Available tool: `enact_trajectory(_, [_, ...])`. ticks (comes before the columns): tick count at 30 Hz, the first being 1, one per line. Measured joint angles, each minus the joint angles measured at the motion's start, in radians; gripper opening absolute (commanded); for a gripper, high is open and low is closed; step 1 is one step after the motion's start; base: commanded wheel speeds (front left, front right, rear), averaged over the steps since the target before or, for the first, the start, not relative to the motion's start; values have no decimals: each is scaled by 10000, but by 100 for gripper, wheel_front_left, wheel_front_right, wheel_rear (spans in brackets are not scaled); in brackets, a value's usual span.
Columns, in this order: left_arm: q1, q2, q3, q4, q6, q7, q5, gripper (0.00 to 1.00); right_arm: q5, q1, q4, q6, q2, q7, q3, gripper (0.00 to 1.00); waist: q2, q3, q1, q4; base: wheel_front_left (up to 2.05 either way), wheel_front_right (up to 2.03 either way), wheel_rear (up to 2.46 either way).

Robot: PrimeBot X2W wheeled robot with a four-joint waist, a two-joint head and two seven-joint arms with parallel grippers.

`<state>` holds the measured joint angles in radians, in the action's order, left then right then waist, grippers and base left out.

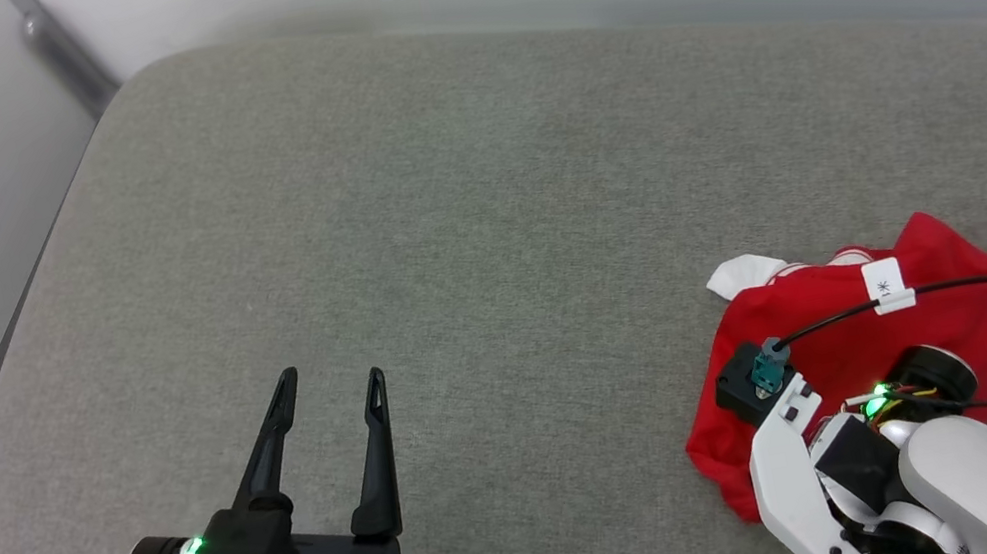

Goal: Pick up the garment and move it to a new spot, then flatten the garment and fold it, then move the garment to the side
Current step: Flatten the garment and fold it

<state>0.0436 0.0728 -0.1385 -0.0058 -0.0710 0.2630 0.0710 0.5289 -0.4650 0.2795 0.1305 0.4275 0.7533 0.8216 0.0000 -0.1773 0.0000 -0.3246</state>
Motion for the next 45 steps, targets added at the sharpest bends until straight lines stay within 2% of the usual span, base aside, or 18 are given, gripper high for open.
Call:
enact_trajectory(6, [-184, -21, 222, -21, -58, 0, -102, 100, 663, 398, -794, 6, -142, -966, -711, 0, 0, 338, 1, 501, 0, 0, 0])
enact_trajectory(7, [-222, -21, 334, -31, -79, 0, -113, 100, 930, 655, -1388, 6, -40, -1135, -1296, 0, 0, 452, 0, 737, 0, 0, 0])
enact_trajectory(9, [-254, -23, 385, -40, -79, 0, -121, 100, 1016, 854, -1710, 6, 86, -1191, -1647, 0, 0, 511, 0, 868, 0, 0, 0])
enact_trajectory(10, [-374, -29, 493, -61, -79, 0, -138, 100, 1051, 1366, -2301, 4, 387, -1204, -2389, 0, 0, 621, 1, 1144, 0, 0, 0])
enact_trajectory(11, [-374, -29, 493, -61, -79, 0, -138, 100, 1051, 1366, -2301, 4, 387, -1204, -2389, 0, 0, 621, 1, 1144, 0, 0, 0])
enact_trajectory(14, [-444, -31, 608, -82, -82, 0, -140, 100, 855, 2340, -3012, 4, 846, -1001, -3509, 0, 0, 757, 0, 1578, 0, 0, 0])
enact_trajectory(18, [-439, -44, 663, -100, -142, 0, -174, 100, 568, 3800, -3421, 6, 965, -675, -4976, 0, 0, 848, 1, 2135, 0, 0, 0])
enact_trajectory(19, [-419, -58, 648, -102, -146, 0, -224, 100, 167, 4307, -3386, 6, 1074, -579, -5730, 0, 0, 854, 0, 2364, 0, 0, 0])
enact_trajectory(20, [-419, -58, 648, -102, -146, 0, -224, 100, 167, 4307, -3386, 6, 1074, -579, -5730, 0, 0, 854, 0, 2364, 0, 0, 0])
enact_trajectory(25, [-314, -79, 604, -67, -176, 0, -247, 100, -729, 5056, -2583, 4, 844, -700, -7053, 0, 0, 796, 0, 2723, 0, 0, 0])
enact_trajectory(31, [-225, -88, 560, 50, -261, 0, -301, 100, -1312, 5215, -1526, 4, 533, -1463, -6844, 0, 0, 803, 1, 2776, 0, 0, 0])
enact_trajectory(32, [-225, -90, 543, 77, -261, 0, -314, 100, -1361, 5219, -1350, 6, 522, -1582, -6729, 30, 0, 818, 1, 2781, 0, 0, 0])
enact_trajectory(33, [-226, -94, 539, 90, -267, 0, -314, 100, -1384, 5209, -1210, 4, 483, -1718, -6652, 100, 0, 834, 0, 2791, 0, 0, 0])
enact_trajectory(37, [-229, -102, 520, 153, -316, 0, -320, 100, -1095, 5032, -1091, 2, 199, -2504, -6318, 100, 0, 903, 0, 2873, 0, 0, 0])
enact_trajectory(45, [-397, -130, 522, 176, -339, 0, -180, 100, -146, 4621, -2600, 4, 165, -4431, -6427, 100, 0, 1205, 1, 3131, 0, 0, 0])
